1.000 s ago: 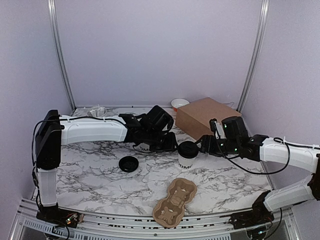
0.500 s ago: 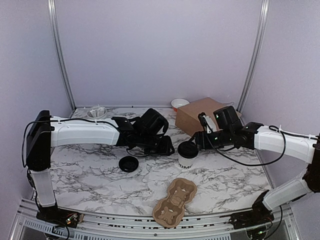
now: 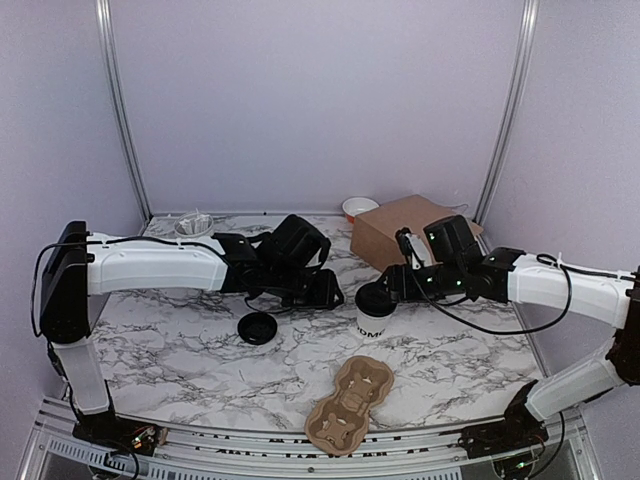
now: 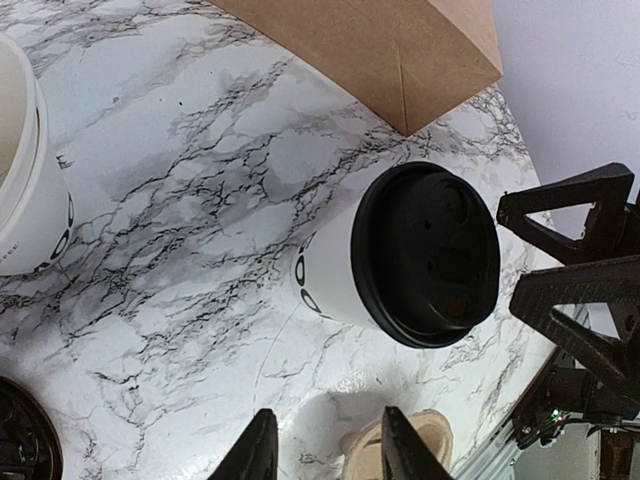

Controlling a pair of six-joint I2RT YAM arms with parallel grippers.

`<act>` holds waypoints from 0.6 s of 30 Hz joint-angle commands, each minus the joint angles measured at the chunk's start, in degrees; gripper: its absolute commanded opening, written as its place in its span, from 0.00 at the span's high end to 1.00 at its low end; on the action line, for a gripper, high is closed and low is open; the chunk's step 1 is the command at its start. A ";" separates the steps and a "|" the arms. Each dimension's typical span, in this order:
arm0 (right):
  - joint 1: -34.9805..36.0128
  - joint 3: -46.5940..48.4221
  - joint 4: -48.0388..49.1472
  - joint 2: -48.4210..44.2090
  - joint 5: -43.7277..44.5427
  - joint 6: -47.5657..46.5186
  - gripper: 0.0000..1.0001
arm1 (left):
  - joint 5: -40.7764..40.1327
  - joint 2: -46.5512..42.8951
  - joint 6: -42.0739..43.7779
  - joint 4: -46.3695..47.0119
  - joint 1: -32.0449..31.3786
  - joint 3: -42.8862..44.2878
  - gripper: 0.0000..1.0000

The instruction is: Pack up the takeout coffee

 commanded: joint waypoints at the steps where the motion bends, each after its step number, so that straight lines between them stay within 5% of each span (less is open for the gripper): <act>1: 0.47 -0.60 1.31 -1.05 2.11 2.30 0.33 | -1.19 -3.16 0.72 1.34 0.12 -1.69 0.63; 18: 2.99 -1.52 1.77 -0.43 2.26 6.64 0.32 | -2.10 -7.91 1.66 1.99 1.49 -6.00 0.63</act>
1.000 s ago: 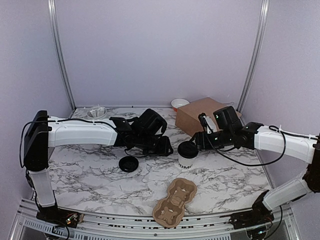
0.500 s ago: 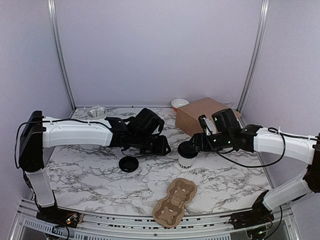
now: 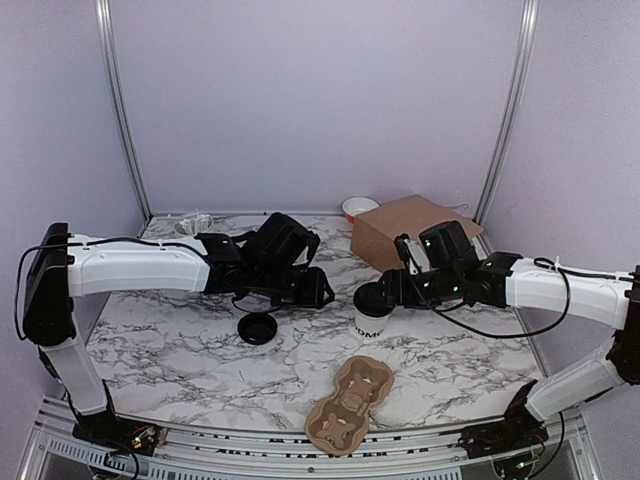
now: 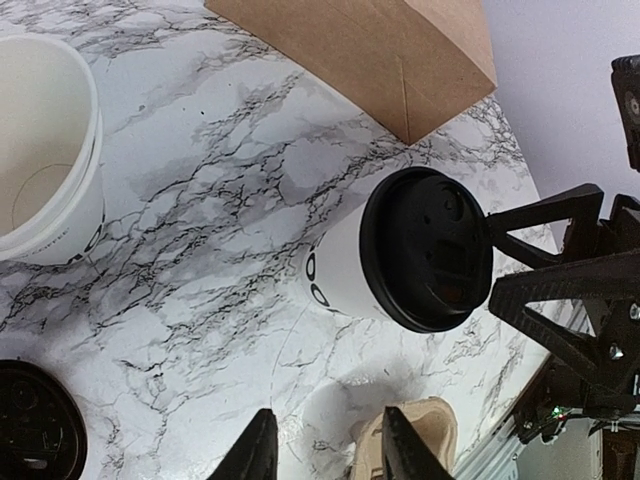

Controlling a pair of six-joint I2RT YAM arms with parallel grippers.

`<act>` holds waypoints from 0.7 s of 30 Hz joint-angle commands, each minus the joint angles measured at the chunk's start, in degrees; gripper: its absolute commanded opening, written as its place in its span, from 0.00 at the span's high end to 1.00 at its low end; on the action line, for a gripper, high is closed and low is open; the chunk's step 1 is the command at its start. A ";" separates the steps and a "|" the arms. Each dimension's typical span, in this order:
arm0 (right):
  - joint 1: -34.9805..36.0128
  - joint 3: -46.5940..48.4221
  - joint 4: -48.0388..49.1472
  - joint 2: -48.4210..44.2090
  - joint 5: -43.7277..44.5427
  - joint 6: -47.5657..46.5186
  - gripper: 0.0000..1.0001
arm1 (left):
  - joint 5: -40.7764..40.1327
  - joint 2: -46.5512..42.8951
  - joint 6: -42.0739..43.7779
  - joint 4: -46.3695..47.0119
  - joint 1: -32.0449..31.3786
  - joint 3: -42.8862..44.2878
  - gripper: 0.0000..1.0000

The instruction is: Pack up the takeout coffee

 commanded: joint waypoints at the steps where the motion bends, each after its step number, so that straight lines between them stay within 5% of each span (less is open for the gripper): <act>1: 1.34 -0.44 1.50 -0.47 0.79 2.55 0.32 | -0.95 -3.38 1.15 0.76 0.84 -1.67 0.63; 21: 11.20 5.75 2.52 5.14 4.37 14.72 0.31 | 7.74 -4.25 4.15 2.22 5.16 -2.91 0.62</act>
